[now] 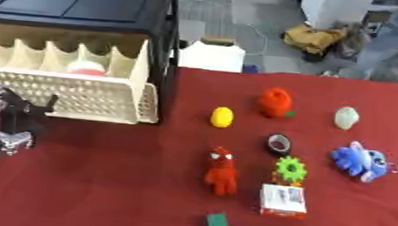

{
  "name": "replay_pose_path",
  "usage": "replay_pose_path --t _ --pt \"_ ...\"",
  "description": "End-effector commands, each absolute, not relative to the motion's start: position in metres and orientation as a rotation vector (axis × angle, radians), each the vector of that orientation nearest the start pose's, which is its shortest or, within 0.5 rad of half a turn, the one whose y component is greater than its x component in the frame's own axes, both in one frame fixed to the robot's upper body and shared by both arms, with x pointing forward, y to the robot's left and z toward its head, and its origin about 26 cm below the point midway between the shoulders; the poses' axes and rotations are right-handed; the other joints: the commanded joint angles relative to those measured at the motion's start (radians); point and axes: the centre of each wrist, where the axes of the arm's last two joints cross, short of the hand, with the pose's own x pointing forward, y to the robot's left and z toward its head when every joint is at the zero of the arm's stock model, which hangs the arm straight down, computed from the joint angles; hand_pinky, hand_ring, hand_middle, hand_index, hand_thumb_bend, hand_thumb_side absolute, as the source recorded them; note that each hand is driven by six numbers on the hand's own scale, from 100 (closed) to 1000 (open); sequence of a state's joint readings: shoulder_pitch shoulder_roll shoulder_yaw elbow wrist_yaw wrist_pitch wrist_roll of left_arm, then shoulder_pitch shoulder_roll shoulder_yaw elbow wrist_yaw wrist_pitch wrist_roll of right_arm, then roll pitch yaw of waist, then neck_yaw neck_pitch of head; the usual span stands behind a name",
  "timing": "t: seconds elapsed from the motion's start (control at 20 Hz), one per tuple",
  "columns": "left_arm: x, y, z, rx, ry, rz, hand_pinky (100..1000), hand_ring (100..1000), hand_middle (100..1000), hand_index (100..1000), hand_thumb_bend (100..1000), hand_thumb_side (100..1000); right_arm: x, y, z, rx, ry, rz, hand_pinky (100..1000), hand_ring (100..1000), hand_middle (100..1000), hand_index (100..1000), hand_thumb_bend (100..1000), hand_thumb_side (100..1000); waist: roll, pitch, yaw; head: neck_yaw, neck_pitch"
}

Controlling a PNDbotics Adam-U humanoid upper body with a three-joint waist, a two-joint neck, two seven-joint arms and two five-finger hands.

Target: Pick up objects from table and place into drawer.

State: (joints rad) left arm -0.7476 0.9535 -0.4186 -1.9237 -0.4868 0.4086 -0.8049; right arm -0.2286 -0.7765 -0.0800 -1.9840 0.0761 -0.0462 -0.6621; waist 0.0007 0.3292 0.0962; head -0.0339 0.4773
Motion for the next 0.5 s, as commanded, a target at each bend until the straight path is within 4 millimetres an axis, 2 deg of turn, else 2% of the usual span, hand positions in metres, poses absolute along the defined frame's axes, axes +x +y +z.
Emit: replay_pose_path --t 0.05,0.5 --pt "0.3174 0.2431 0.3132 0.790 -1.105 -1.638 390 627 651 915 100 1000 0.2818 -0.3429 0.2542 -1.001 -2.454 0.054 690 704 678 792 100 845 0.000 -0.014 -0.002 0.004 -0.014" --pt "0.3273 0.2435 0.3132 0.809 -1.118 -1.617 394 634 657 920 100 1000 0.2817 -0.3429 0.2523 -0.997 -2.451 0.048 691 700 677 792 100 842 -0.001 -0.009 -0.006 0.006 -0.020"
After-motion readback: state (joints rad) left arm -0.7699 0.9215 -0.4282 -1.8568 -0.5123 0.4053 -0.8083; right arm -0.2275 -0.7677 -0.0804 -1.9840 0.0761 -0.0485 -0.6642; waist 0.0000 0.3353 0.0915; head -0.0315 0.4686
